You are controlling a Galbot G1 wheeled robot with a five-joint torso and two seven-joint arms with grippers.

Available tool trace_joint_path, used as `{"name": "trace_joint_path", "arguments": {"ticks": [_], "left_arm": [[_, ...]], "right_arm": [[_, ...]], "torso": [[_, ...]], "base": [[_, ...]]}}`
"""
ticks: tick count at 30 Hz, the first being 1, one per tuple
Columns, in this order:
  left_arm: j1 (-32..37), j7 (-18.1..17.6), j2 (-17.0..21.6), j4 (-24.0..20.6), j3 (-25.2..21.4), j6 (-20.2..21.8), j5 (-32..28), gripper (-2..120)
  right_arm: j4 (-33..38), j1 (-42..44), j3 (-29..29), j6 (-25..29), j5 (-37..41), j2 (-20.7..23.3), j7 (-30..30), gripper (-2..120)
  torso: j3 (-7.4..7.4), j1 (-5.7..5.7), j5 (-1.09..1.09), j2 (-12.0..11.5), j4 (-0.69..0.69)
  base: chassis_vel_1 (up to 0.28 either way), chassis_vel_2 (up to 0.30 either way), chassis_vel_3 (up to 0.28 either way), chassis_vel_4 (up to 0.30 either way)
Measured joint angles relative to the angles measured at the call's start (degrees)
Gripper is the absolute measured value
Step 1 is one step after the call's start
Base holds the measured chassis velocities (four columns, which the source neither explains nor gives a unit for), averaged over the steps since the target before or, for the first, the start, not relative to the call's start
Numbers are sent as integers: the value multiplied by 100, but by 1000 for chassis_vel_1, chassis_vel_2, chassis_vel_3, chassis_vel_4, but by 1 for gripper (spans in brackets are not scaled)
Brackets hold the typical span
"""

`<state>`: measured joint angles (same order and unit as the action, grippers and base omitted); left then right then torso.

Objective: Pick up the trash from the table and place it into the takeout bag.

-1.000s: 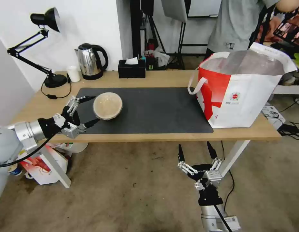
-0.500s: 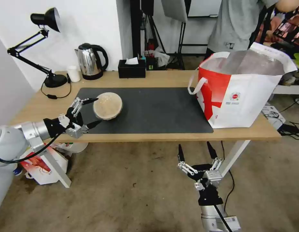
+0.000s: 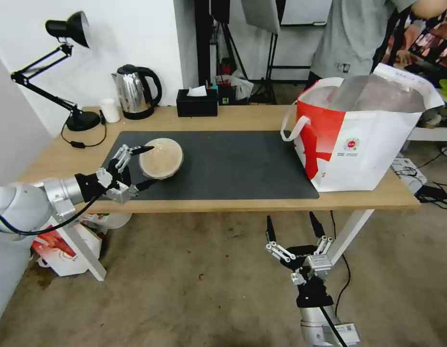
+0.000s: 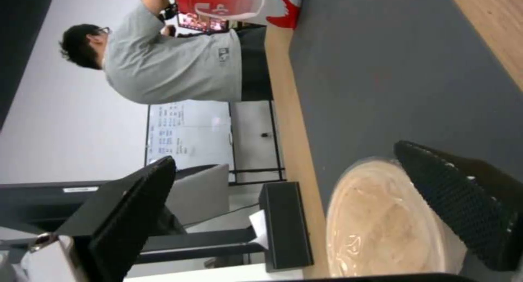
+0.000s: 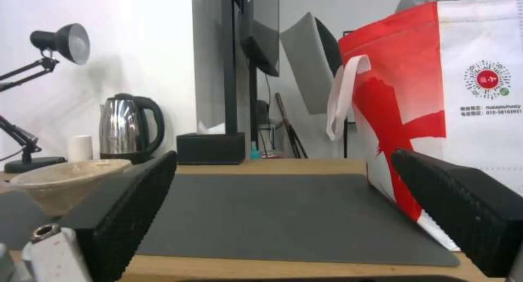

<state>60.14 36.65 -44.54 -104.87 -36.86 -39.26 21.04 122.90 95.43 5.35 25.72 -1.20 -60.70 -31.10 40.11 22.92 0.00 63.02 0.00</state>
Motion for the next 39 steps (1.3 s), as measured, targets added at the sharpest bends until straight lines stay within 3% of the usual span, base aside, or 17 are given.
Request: {"name": "trace_joint_path", "arguments": {"ticks": [39], "left_arm": [[-249,265,-240,429,137,14,365,100]], "right_arm": [[0,0,0,0,0,0,0,100]], "torso": [[0,0,-1,0,0]], "base": [[0,0,0,0]]}}
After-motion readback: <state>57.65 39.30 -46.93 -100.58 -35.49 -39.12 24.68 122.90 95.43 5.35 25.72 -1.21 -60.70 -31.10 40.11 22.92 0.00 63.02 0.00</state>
